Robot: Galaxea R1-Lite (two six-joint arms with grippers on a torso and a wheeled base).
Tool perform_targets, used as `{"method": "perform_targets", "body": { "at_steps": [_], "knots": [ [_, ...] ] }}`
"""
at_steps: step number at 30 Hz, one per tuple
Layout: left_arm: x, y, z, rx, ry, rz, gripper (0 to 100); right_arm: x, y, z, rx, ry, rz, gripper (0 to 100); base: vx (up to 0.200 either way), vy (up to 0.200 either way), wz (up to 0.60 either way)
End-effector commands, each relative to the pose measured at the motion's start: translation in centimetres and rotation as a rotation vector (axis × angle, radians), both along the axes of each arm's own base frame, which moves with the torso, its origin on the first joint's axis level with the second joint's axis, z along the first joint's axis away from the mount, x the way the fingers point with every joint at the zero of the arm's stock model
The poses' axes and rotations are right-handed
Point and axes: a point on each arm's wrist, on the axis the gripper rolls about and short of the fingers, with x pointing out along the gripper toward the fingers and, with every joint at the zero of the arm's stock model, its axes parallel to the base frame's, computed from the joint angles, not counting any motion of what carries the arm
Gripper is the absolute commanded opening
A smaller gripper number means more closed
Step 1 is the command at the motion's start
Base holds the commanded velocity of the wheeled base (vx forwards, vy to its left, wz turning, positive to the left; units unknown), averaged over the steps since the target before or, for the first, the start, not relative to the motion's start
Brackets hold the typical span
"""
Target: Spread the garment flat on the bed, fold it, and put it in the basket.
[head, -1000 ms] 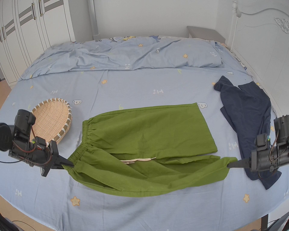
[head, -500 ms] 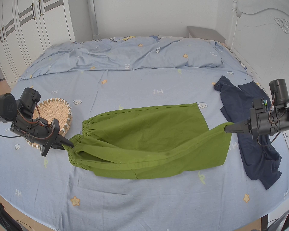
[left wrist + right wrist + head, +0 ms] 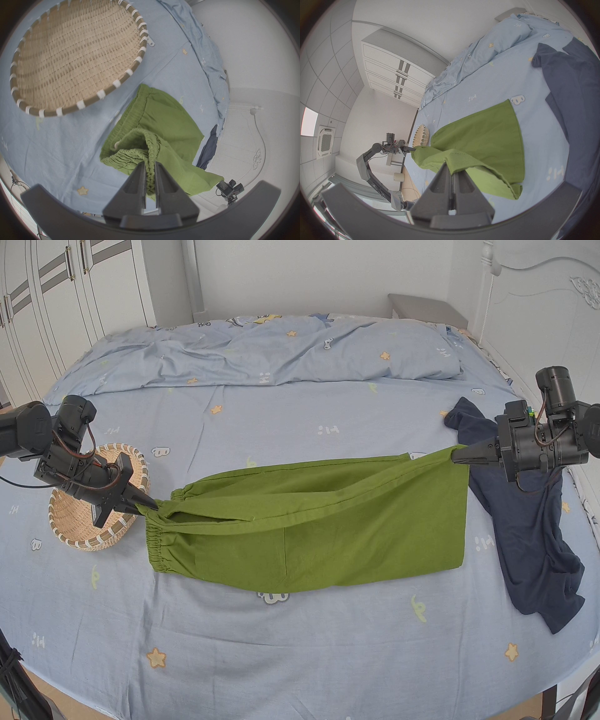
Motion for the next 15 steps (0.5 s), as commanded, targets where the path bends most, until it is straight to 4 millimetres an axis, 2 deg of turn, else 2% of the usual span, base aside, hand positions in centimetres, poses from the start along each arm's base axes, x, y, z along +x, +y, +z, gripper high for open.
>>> {"method": "perform_targets", "body": {
  "at_steps": [1,11,15],
  "knots": [
    [2.2,0.3,-0.8,-0.002,0.001,0.008,0,2.9,0.0,-1.1,-0.003,0.016,-0.010,0,0.000,0.000,0.00],
    [4.2,1.1,-0.9,-0.003,-0.014,0.032,0,6.3,0.2,-1.4,-0.004,-0.018,-0.011,0,0.000,0.000,0.00],
    [4.7,1.3,-0.7,-0.002,-0.034,0.032,0,6.9,-0.2,-1.3,-0.007,-0.045,-0.018,0,0.000,0.000,0.00]
  ]
}}
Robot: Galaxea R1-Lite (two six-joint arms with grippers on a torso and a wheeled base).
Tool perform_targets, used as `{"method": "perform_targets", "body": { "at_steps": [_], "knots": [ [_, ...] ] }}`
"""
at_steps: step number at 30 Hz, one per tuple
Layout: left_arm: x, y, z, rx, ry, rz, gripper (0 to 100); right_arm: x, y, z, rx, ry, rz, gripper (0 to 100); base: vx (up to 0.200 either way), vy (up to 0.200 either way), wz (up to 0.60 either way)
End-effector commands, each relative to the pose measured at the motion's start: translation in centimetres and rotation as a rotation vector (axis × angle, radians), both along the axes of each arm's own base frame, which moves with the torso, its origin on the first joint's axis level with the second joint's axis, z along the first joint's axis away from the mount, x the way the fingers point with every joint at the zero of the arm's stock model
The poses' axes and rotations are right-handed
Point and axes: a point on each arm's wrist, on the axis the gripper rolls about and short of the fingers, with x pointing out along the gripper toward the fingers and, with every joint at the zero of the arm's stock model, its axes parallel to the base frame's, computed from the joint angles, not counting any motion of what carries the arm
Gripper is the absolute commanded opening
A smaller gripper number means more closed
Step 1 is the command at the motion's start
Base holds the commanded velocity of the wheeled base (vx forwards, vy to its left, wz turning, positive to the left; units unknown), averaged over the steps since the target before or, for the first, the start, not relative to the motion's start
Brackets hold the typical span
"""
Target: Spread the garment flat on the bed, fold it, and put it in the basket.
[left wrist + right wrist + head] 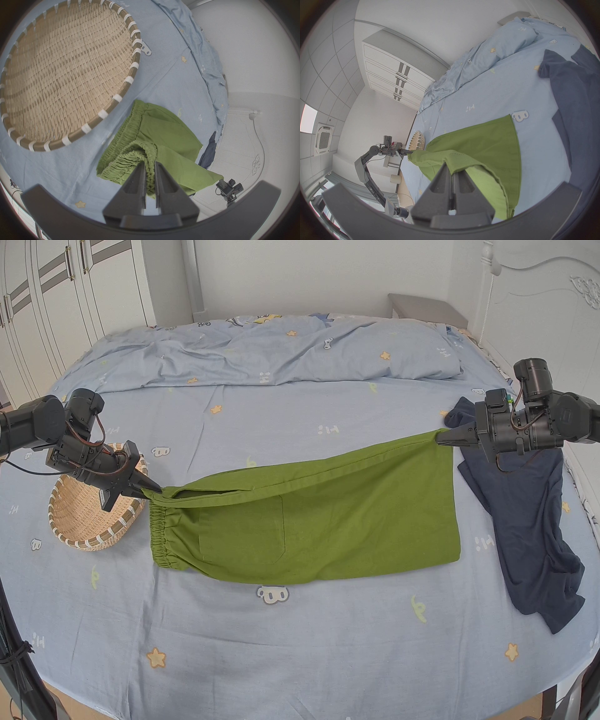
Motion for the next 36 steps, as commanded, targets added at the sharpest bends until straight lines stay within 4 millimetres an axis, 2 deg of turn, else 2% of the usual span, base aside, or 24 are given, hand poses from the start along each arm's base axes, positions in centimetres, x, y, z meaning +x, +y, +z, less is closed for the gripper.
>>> {"method": "perform_targets", "body": {
  "at_steps": [1,9,12,19,25,36],
  "knots": [
    [1.0,0.3,-0.6,0.001,-0.003,0.004,0,1.5,-0.3,-0.9,-0.003,-0.004,-0.007,0,0.000,0.000,0.00],
    [1.4,-0.2,-0.4,0.003,-0.026,-0.013,0,2.8,-0.6,-0.6,0.005,-0.034,-0.020,0,0.000,0.000,0.00],
    [2.4,-0.2,-0.4,0.002,-0.043,-0.012,0,3.4,-0.6,-0.8,0.005,-0.040,-0.023,0,0.000,0.000,0.00],
    [3.0,-0.1,-0.1,0.005,-0.064,-0.010,0,4.6,-0.6,-0.7,0.007,-0.062,-0.025,0,0.000,0.000,0.00],
    [3.6,-0.1,-0.9,0.005,-0.055,-0.010,0,5.6,-0.4,-0.7,0.009,-0.069,-0.021,0,0.000,0.000,0.00],
    [4.1,0.1,-1.8,0.004,-0.036,-0.008,0,6.9,-0.6,-3.2,0.005,-0.011,-0.025,0,0.000,0.000,0.00]
  ]
}}
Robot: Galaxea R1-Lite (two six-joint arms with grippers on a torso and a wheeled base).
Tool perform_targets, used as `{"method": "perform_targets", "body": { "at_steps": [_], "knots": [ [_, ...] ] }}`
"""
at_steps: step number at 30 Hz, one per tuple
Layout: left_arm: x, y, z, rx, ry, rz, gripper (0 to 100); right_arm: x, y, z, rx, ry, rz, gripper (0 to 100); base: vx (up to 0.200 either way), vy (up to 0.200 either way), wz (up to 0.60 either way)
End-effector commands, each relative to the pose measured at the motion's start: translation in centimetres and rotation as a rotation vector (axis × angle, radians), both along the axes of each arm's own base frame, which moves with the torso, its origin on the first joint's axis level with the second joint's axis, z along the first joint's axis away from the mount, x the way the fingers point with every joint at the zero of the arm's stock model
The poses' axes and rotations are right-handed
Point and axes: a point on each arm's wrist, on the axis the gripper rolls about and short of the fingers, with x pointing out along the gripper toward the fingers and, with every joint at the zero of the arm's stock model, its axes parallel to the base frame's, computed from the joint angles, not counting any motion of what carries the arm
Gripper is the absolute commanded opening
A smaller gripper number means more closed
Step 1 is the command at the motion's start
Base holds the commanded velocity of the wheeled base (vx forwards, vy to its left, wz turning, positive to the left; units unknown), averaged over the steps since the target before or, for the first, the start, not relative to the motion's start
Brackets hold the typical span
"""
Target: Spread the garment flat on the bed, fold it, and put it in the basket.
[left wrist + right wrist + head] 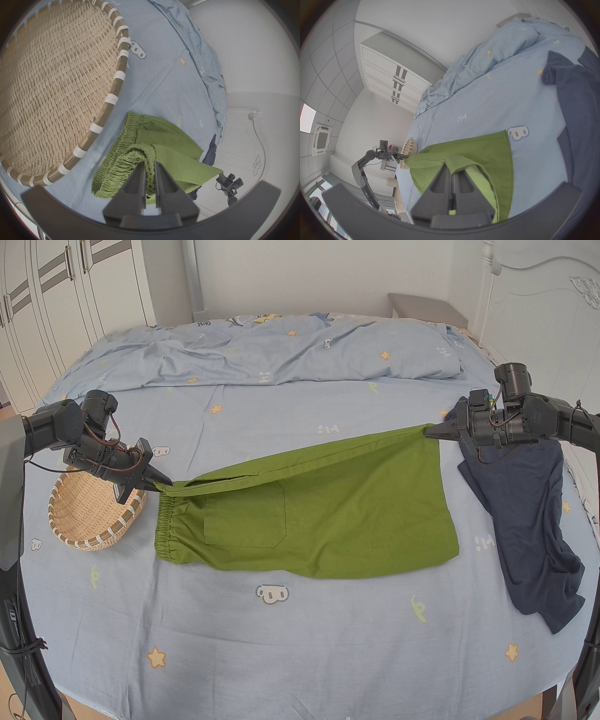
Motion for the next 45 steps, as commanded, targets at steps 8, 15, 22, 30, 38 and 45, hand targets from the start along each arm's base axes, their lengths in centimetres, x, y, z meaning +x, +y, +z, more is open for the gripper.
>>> {"method": "perform_targets", "body": {
  "at_steps": [8,15,22,30,38,45],
  "knots": [
    [0.5,0.3,-1.0,-0.002,0.023,0.009,0,0.8,0.2,-1.7,-0.005,0.036,0.009,0,0.000,0.000,0.00],
    [0.5,0.2,-1.0,-0.001,0.020,0.003,100,0.8,0.2,-1.7,0.000,0.036,0.009,100,0.000,0.000,0.00],
    [0.4,-0.1,-0.8,0.001,0.013,-0.007,100,0.8,0.3,-1.7,-0.003,0.036,0.015,100,0.000,0.000,0.00],
    [-0.8,-0.4,1.7,-0.001,-0.041,-0.004,100,-1.6,0.3,0.2,-0.004,0.014,0.020,100,0.000,0.000,0.00],
    [-2.3,-1.2,4.4,0.000,-0.102,-0.022,100,-6.5,0.0,-2.4,-0.005,0.019,0.023,100,0.000,0.000,0.00],
    [-2.2,-4.3,2.9,0.008,-0.111,-0.090,100,-9.0,0.1,-5.2,0.010,-0.014,0.039,100,0.000,0.000,0.00]
  ]
}}
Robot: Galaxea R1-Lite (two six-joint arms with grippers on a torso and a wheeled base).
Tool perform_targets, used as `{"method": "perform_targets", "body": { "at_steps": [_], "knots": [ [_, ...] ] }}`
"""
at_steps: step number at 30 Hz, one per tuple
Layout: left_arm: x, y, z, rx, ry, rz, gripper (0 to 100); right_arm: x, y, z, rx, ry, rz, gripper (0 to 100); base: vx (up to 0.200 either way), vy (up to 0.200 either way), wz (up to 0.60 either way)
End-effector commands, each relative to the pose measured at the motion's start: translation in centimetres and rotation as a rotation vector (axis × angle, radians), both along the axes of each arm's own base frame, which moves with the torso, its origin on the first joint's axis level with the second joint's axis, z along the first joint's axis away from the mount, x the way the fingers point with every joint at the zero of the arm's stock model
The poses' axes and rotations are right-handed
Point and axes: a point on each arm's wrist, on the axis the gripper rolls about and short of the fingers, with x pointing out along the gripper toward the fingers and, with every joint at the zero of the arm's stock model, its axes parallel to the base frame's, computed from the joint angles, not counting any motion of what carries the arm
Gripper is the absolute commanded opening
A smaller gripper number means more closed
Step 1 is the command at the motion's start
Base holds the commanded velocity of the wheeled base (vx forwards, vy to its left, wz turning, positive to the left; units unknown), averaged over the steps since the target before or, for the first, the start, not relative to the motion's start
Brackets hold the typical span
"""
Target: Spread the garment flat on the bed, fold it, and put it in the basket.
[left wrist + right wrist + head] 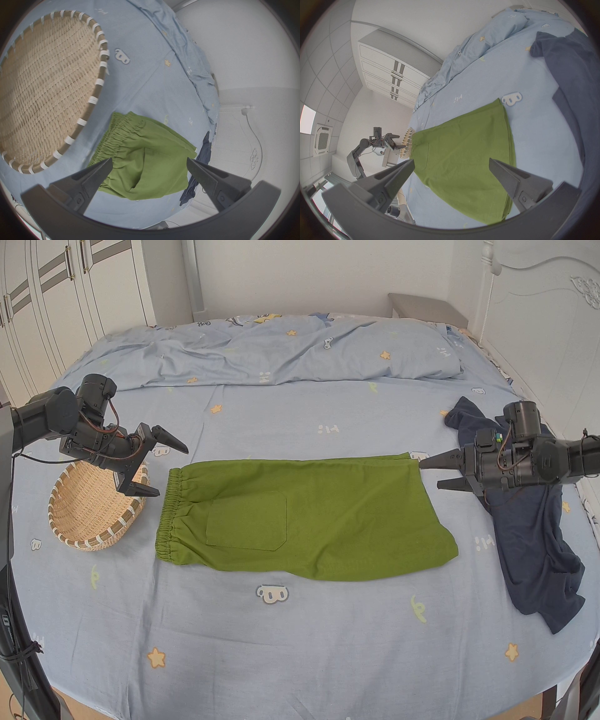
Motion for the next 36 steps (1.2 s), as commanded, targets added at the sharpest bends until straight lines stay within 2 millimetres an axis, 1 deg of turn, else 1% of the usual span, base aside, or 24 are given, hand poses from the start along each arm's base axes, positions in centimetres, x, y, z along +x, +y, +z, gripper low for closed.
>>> {"method": "perform_targets", "body": {
  "at_steps": [1,3,4,5,6,8,11,12,13,14,18,20,23,25,32,33,35,36],
  "knots": [
    [-0.5,-2.9,-0.4,0.026,-0.052,-0.047,100,-4.8,0.0,-0.3,0.017,-0.075,0.016,100,0.000,0.000,0.00],
    [0.0,-3.6,-2.2,0.083,-0.097,-0.012,100,-5.2,0.0,-0.9,0.033,-0.095,0.044,100,0.000,0.000,0.00],
    [0.1,-3.7,-2.5,0.093,-0.108,-0.004,100,-5.2,0.0,-0.9,0.034,-0.100,0.043,100,0.000,0.000,0.00],
    [0.4,-4.0,-3.6,0.116,-0.147,0.012,100,-5.2,0.0,-1.0,0.039,-0.108,0.042,100,0.000,0.000,0.00],
    [0.4,-4.0,-3.8,0.117,-0.154,0.013,100,-5.2,0.0,-0.9,0.039,-0.109,0.042,100,0.000,0.000,0.00],
    [0.6,-4.3,-5.2,0.112,-0.222,0.015,100,-5.2,-0.1,-0.9,0.044,-0.105,0.036,100,0.000,0.000,0.00],
    [1.2,-4.8,-6.1,0.109,-0.309,0.020,100,-5.3,-0.3,-0.9,0.043,-0.108,0.032,100,0.000,0.000,0.00],
    [1.4,-4.9,-6.7,0.105,-0.317,0.023,100,-5.3,-0.3,-0.9,0.043,-0.108,0.032,100,0.000,0.000,0.00],
    [1.5,-4.9,-6.8,0.105,-0.319,0.023,100,-5.3,-0.3,-0.9,0.044,-0.108,0.033,100,0.000,0.000,0.00],
    [1.9,-4.8,-7.4,0.090,-0.332,0.037,100,-5.4,-0.3,-0.7,0.044,-0.111,0.032,100,0.000,0.000,0.00],
    [2.7,-4.6,-8.0,0.058,-0.362,0.081,100,-5.8,-0.4,-0.3,0.044,-0.123,0.032,100,0.000,0.000,0.00],
    [3.1,-4.5,-8.3,0.068,-0.372,0.103,100,-5.9,-0.4,-0.2,0.044,-0.125,0.032,100,0.000,0.000,0.00],
    [4.0,-4.4,-9.6,0.104,-0.374,0.147,100,-5.9,-0.4,-0.2,0.044,-0.125,0.032,100,0.000,0.000,0.00],
    [4.2,-4.3,-9.9,0.114,-0.384,0.172,100,-5.9,-0.4,-0.2,0.044,-0.126,0.032,100,0.000,0.000,0.00],
    [3.8,-4.3,-9.2,0.105,-0.414,0.181,100,-5.9,-0.4,-0.2,0.043,-0.128,0.031,100,0.000,0.000,0.00],
    [3.1,-4.3,-8.3,0.099,-0.430,0.183,100,-5.9,-0.4,-0.2,0.043,-0.128,0.031,100,0.000,0.000,0.00],
    [2.1,-4.2,-7.1,0.095,-0.452,0.183,100,-5.9,-0.4,-0.2,0.043,-0.126,0.032,100,0.000,0.000,0.00],
    [2.1,-4.2,-7.1,0.095,-0.452,0.183,100,-5.9,-0.4,-0.2,0.043,-0.126,0.032,100,0.000,0.000,0.00]
  ]
}}
